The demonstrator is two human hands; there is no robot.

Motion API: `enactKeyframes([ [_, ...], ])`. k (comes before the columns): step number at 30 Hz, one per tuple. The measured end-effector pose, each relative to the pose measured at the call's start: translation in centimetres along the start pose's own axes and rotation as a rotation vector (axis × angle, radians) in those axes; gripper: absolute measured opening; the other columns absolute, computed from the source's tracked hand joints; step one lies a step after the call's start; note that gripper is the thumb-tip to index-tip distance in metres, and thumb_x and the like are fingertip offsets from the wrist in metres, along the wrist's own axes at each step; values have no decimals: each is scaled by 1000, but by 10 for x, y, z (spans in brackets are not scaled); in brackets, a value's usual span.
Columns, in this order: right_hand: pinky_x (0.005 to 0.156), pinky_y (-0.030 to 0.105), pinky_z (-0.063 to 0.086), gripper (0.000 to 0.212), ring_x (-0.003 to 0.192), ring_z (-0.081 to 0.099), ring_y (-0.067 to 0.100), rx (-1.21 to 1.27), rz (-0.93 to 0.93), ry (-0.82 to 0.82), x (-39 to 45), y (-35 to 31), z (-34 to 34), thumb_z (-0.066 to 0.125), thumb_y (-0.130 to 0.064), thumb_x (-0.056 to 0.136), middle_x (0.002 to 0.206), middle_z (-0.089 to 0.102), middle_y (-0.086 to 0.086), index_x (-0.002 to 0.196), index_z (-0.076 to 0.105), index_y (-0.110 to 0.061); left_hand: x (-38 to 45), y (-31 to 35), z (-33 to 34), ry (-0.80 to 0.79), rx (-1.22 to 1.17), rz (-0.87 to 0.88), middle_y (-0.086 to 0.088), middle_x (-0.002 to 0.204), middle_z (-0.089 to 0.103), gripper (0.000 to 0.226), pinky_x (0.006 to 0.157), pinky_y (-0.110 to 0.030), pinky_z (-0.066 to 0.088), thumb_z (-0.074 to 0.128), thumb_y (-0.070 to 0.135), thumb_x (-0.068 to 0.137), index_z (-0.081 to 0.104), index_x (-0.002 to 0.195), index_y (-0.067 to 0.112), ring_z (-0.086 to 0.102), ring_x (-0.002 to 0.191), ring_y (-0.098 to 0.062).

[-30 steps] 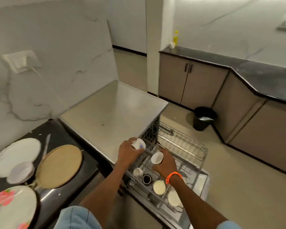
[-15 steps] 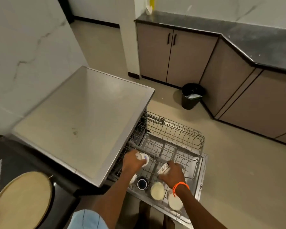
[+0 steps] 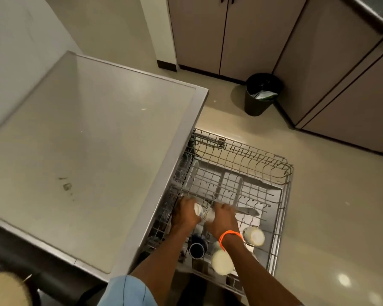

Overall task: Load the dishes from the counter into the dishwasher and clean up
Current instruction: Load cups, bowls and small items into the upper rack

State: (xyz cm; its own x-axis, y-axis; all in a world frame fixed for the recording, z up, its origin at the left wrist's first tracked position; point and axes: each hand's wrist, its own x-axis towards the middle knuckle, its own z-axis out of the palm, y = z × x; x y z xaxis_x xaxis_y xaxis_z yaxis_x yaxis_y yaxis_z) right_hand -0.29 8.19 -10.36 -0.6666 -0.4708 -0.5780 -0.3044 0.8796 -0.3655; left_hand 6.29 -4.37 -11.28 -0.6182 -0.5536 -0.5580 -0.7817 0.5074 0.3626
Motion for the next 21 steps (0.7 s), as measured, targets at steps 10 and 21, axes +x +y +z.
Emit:
enactKeyframes([
  [10,107,40,41,78,133,31,35,-83,28,-40,33,6,32,78,-29,75,139,41,14,144,42,-23,32,-19,23,3,158,53,-1,136,52,53,91,-36,55,83,25,79,60,127,28,57,119,-23],
  [21,99,41,48,79,137,27,38,-93,59,-56,50,8,58,76,-16,78,148,35,15,147,37,-21,44,-28,39,-69,183,98,-1,136,52,52,93,-33,50,79,27,82,59,130,29,54,120,-22],
])
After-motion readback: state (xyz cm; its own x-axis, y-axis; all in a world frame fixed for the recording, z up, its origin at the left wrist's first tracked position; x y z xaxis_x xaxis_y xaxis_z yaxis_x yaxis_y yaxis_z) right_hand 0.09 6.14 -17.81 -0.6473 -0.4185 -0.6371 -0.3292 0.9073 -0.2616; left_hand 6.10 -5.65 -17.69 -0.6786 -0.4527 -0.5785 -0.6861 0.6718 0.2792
